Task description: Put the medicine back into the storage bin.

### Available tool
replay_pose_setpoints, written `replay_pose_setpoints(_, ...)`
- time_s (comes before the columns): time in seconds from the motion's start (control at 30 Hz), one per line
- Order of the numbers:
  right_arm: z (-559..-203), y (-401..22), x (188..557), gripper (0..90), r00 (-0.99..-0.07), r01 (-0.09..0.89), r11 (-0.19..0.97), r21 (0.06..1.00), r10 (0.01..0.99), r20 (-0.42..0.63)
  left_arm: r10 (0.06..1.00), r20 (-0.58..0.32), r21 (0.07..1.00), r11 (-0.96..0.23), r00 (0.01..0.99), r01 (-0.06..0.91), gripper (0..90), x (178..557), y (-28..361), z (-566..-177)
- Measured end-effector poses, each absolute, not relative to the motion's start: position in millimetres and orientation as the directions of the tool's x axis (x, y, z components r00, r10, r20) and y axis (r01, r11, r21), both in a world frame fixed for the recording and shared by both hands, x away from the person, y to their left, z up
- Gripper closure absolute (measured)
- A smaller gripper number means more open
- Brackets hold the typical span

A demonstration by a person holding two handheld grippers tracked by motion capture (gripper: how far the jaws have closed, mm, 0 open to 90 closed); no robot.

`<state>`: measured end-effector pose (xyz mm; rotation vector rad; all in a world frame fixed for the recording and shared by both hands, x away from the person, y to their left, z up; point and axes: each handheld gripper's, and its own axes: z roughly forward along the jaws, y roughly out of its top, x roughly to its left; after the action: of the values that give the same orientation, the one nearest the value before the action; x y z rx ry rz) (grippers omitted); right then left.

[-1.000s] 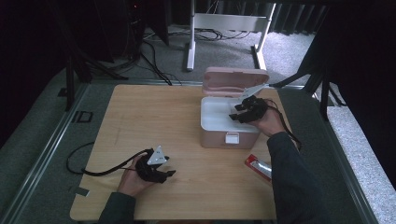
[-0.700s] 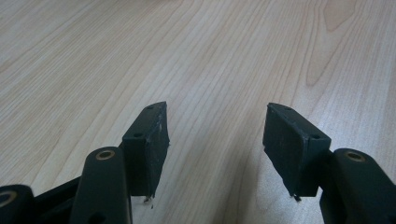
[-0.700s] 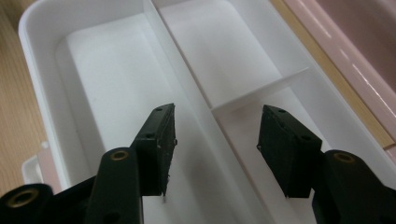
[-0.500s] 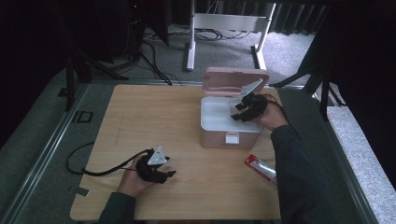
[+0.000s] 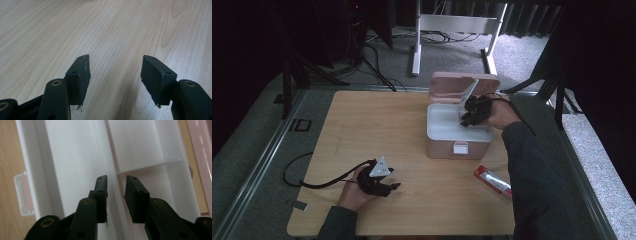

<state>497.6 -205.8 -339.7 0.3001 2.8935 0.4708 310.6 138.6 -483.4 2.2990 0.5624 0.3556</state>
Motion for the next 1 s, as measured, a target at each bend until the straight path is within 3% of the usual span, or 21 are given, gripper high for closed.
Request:
replay_pose_setpoints(0.27,-339.7,-190.1,501.7,75.3,-0.982,0.044,0.984,0.173,0.074,-0.174,0.494,0.088,0.714,-0.636,0.865,0.291,40.7,309.8,138.7,-483.5)
replay_pose_setpoints(0.67,-338.7,-170.8,515.2,81.5,-0.995,0.042,0.999,0.024,0.044,-0.092,0.495,0.084,0.715,-0.634,0.865,0.294,40.7,308.0,140.8,-483.3)
replay_pose_setpoints(1.0,-345.9,-164.1,520.4,85.0,-0.997,0.017,1.000,-0.013,0.016,-0.075,0.500,0.083,0.714,-0.633,0.862,0.299,40.8,307.1,142.7,-483.6)
